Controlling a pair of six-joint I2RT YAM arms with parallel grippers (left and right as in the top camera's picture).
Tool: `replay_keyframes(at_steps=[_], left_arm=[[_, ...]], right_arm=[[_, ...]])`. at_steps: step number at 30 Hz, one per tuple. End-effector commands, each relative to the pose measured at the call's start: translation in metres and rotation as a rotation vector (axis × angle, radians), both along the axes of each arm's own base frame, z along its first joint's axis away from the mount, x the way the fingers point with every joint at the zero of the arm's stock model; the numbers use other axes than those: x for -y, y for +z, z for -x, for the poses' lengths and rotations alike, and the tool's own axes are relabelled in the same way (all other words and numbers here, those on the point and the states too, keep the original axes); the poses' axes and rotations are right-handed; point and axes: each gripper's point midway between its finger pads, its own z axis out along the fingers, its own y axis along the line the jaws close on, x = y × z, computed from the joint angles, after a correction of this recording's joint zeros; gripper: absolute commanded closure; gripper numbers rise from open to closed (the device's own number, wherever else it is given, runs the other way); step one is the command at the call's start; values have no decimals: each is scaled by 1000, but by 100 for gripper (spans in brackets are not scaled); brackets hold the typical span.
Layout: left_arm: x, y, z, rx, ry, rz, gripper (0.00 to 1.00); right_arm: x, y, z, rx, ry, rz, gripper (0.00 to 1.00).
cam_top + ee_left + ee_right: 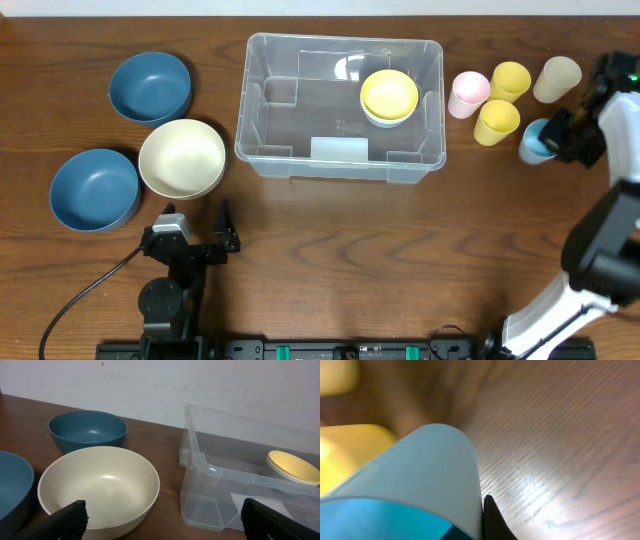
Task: Pack container
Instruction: 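Grasp the light-blue cup and place it in the bin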
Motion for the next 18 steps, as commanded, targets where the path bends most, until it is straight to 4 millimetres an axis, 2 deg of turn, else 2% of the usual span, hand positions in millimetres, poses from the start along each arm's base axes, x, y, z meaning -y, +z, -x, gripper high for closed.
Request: replay_keyframes(at_steps=[1, 4, 5, 7, 9, 12, 13, 18], left_arm=[[2, -16, 0, -41, -8, -5, 2], [2, -16, 0, -41, -8, -5, 2], [2, -16, 0, -41, -8, -5, 2], [2, -16, 0, -41, -8, -5, 2], [2, -16, 0, -41, -8, -5, 2], [2, -16, 0, -41, -8, -5, 2], [2, -16, 0, -41, -8, -5, 2], [2, -16, 0, -41, -8, -5, 2]], right_arm=[[-15, 96, -9, 259, 64, 33, 99], [-48, 142, -8, 394, 182, 31, 99], [-65, 157, -8, 438, 231, 34, 99], [-99, 176, -7, 495, 333, 43, 99], [-134, 184, -9, 523, 423, 27, 99], [-188, 182, -14, 532, 557, -3, 99], [-211, 176, -16, 524, 614, -8, 99], [-271, 142, -25, 451, 722, 1, 99]])
